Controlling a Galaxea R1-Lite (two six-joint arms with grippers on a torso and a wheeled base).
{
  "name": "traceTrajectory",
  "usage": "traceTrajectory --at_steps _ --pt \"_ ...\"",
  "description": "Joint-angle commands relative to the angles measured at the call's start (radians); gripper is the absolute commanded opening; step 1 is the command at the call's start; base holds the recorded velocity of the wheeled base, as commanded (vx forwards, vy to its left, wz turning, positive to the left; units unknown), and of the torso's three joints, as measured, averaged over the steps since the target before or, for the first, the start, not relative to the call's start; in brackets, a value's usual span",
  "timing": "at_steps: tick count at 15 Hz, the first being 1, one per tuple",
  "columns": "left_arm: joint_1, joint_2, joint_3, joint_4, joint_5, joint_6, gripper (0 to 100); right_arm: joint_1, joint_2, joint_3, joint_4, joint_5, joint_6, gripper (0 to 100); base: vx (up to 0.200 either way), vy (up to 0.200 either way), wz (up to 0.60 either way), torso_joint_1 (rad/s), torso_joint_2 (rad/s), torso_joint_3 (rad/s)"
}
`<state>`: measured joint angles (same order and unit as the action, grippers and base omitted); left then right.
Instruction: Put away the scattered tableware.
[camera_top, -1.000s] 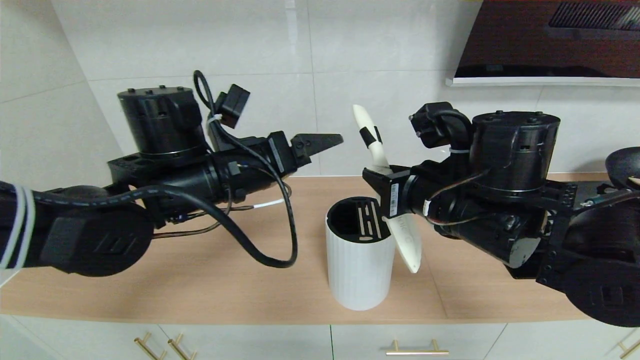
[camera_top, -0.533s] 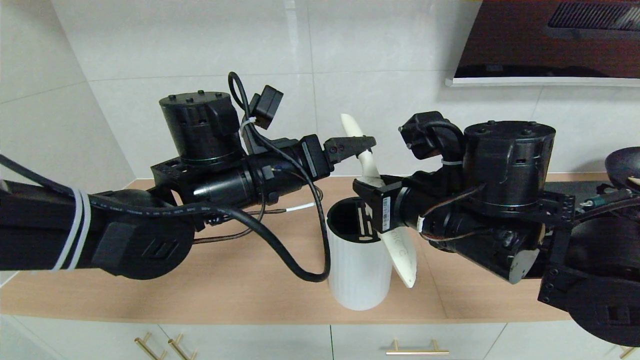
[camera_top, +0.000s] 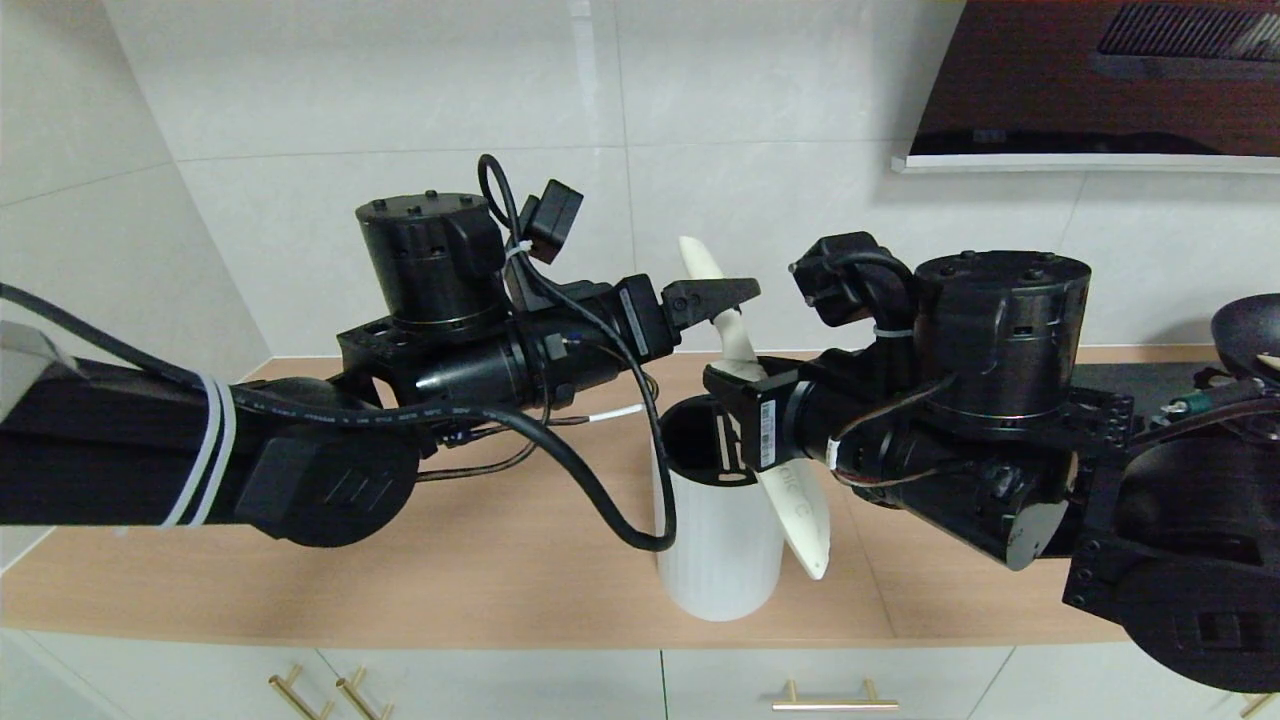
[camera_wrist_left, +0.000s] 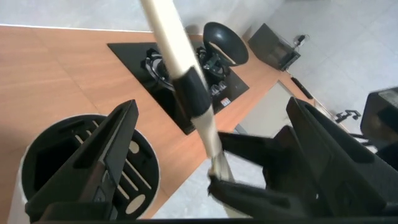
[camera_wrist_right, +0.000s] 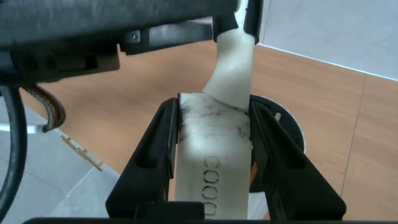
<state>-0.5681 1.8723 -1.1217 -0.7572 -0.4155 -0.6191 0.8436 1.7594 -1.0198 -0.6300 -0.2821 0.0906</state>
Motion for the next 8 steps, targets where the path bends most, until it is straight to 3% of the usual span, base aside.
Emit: traceTrajectory --at_steps 1,8 --pt "-0.007 0.008 -0.006 -0.002 0.000 -0.001 100 0.000 0.011 0.000 0.000 0.000 0.000 0 0.000 0.000 0.00 0.000 0.00 0.000" --pt "-0.026 0.021 -0.006 -0.030 0.000 -0.001 100 0.012 0.008 0.001 -0.004 0.000 0.001 0 0.000 0.000 0.00 0.000 0.00 0.000"
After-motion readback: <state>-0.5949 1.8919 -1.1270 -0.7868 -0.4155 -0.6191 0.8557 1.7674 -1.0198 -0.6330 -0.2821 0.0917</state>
